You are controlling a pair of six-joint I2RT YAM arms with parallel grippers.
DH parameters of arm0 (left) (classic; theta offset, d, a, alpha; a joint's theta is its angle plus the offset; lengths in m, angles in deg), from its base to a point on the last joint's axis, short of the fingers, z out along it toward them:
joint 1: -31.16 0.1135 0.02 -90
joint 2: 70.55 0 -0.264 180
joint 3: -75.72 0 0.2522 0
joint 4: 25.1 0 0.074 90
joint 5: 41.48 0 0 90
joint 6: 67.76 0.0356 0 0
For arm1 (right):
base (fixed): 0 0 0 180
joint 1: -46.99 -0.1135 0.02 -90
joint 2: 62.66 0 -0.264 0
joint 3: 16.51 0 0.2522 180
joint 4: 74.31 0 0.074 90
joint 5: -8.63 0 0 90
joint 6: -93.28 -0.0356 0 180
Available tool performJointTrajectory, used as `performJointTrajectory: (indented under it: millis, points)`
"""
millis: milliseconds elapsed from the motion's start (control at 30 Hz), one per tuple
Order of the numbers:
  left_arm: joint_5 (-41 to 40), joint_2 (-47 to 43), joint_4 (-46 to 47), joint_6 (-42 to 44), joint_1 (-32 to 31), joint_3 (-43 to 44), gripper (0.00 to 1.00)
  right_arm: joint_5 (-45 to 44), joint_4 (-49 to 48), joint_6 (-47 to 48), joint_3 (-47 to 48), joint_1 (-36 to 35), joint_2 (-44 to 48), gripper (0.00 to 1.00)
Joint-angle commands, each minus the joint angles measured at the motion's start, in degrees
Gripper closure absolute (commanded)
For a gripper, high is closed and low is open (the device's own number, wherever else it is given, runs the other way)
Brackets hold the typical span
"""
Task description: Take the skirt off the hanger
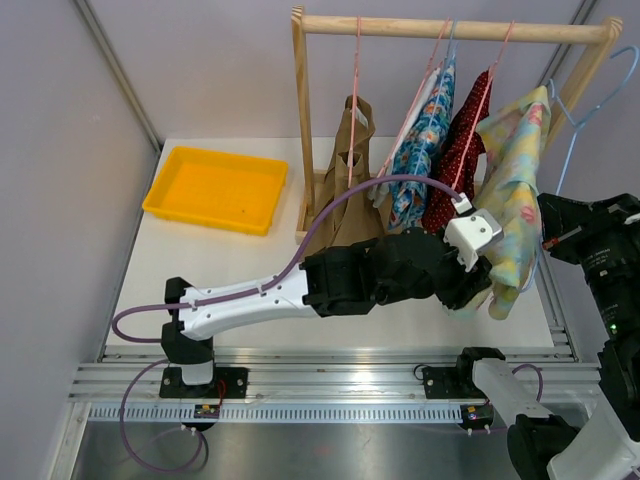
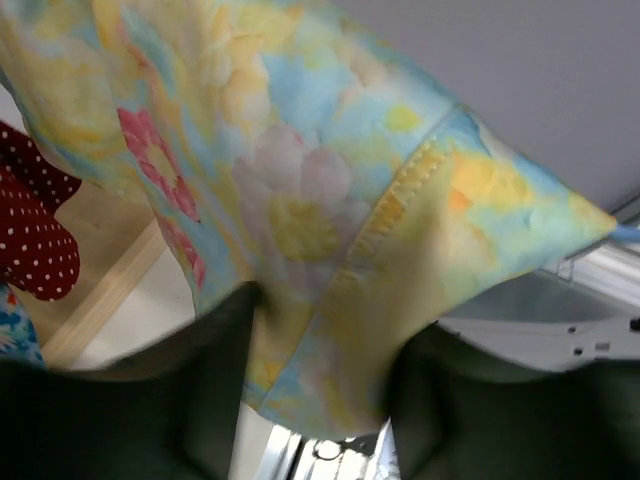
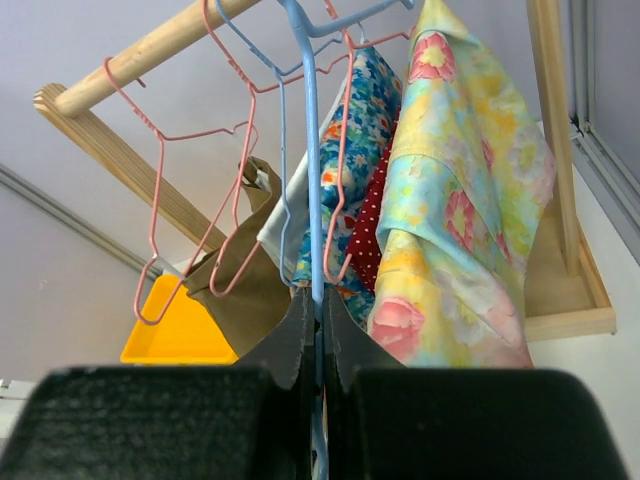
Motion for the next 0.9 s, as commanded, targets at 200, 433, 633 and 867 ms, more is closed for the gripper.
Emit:
performJointTrajectory:
  millis: [200,433,633,867]
  points:
    - [-7.92,-5.71,9.81,-1.23,-0.77,-10.81,1.0,0.46,-3.98,-0.71,2.65,-0.42,-0.89,1.0]
    - [-11.7,-20.04,15.88,-12.37,-5.42,-43.52,1.0,-3.67,-3.19,0.69,10.56,-0.86,-4.5,1.0]
    - [-19.88,-26.55,6.96,-23.27,-15.52,-56.02,1.0,-7.01,-2.75,1.84,12.06,-0.77,-6.34,1.0]
    - [-26.03,-29.71,-13.63,-38.58,-21.16,-59.01,1.0,-8.86,-3.19,2.1,6.44,-0.86,-6.17,1.0]
